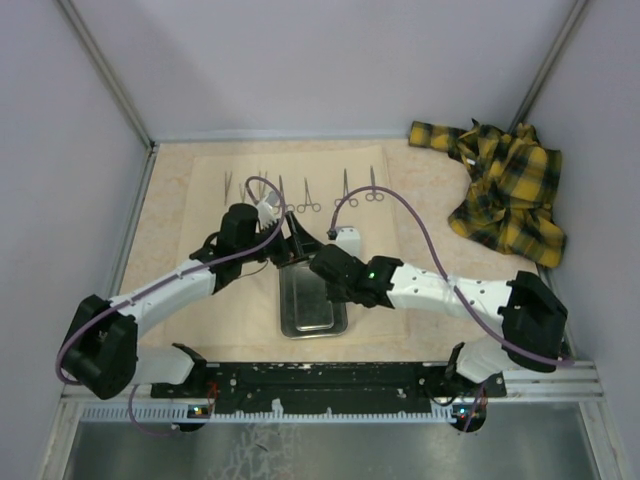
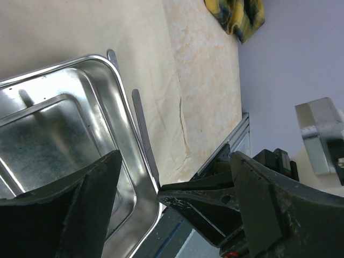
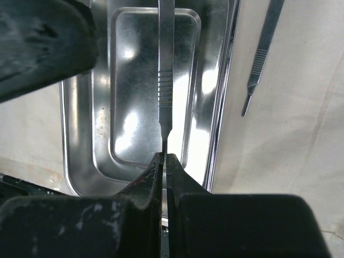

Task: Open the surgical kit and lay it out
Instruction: Pick up the medical item from the container, then place the medical item in the surgical kit.

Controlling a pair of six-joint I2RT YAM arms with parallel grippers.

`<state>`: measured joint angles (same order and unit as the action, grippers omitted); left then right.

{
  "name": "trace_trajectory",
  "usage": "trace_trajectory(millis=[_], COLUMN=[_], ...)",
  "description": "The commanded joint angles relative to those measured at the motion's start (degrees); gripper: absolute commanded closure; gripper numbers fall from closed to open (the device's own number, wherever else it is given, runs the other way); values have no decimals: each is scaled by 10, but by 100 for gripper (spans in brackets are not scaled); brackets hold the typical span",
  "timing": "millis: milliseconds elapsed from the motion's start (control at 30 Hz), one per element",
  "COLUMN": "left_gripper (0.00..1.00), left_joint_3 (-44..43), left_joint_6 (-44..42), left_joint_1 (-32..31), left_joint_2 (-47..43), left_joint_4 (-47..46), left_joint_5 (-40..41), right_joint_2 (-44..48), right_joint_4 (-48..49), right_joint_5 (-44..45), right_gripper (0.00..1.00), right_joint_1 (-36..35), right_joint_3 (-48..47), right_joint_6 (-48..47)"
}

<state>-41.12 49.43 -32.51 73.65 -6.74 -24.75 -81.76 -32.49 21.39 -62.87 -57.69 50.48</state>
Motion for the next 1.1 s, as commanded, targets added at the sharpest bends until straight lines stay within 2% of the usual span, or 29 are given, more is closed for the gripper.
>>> trace_trajectory(millis=[0,433,533,667,833,933,1067], left_gripper=[14,38,56,72,78,79,81], left_joint_3=[7,-3,-5,-6,-7,-8,-15], left_joint_6=[20,33,35,35,36,36,30], left_joint_1=[-10,-28,-31,-31,-32,-32,-34], left_joint_2=[25,93,99,102,103,102,99], left_joint_4=[-59,-105,-111,-109,-109,-108,-100], left_joint_5=[-5,0,1,3,4,5,8], right_joint_2=[40,61,61,61,60,68,87], right_joint_4=[31,49,51,56,50,41,27], right_joint_5=[11,-2,-6,-10,-13,-12,-8], right_gripper=[100,100,100,100,100,94,75], right_joint_1=[-1,-9,-10,-11,-12,-10,-10], right_joint_3=[4,12,15,20,19,21,24], right_joint_6=[-8,-20,-19,-16,-12,-8,-4])
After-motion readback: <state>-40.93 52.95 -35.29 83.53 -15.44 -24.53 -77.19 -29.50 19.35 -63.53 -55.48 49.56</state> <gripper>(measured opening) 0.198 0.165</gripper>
